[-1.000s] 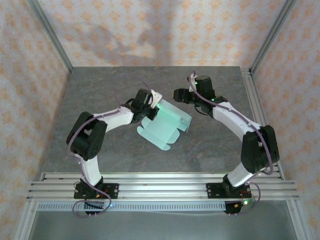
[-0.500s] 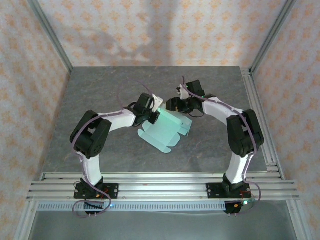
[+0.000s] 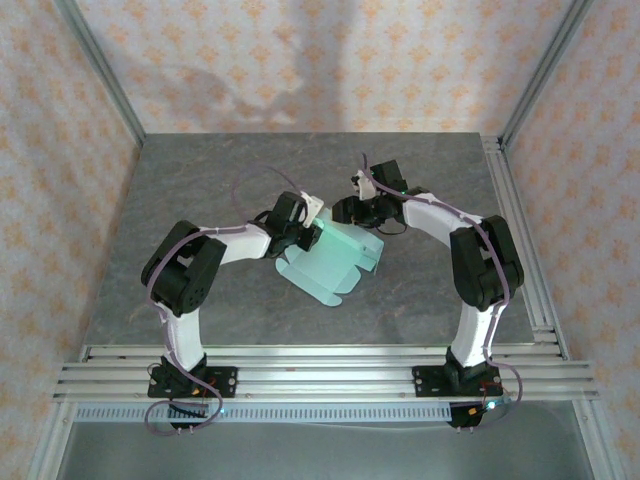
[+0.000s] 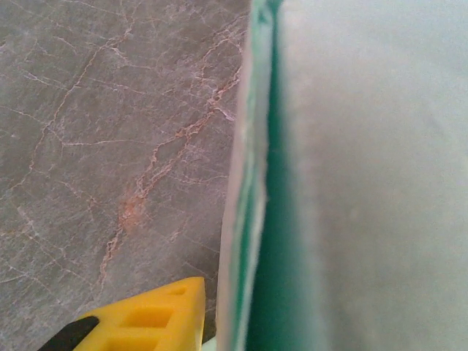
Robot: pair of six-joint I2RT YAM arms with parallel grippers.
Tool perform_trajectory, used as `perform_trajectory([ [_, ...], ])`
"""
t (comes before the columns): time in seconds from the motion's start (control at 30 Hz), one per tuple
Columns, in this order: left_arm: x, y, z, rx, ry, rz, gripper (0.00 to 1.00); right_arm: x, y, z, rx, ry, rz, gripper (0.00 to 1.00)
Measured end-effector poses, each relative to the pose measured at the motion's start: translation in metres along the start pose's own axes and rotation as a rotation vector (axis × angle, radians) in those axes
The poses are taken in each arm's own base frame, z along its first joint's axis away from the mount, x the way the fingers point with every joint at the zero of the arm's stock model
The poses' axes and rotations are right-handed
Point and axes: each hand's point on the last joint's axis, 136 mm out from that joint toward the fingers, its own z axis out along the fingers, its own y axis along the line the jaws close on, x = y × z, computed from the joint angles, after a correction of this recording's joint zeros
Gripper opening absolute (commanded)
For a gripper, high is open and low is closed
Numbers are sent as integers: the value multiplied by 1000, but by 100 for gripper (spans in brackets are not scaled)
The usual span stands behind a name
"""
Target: Fold the paper box
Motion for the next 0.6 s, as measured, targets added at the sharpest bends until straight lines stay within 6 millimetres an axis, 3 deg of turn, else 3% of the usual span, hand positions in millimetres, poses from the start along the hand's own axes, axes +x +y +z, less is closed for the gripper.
perform_trajectory([
  [0.27,-12,-2,1,35,-100,-71,30,0,1,0,-7,3,1,52],
  [0.6,-11,2,4,88,-177,-161,30,1,2,0,-11,4,2,52],
])
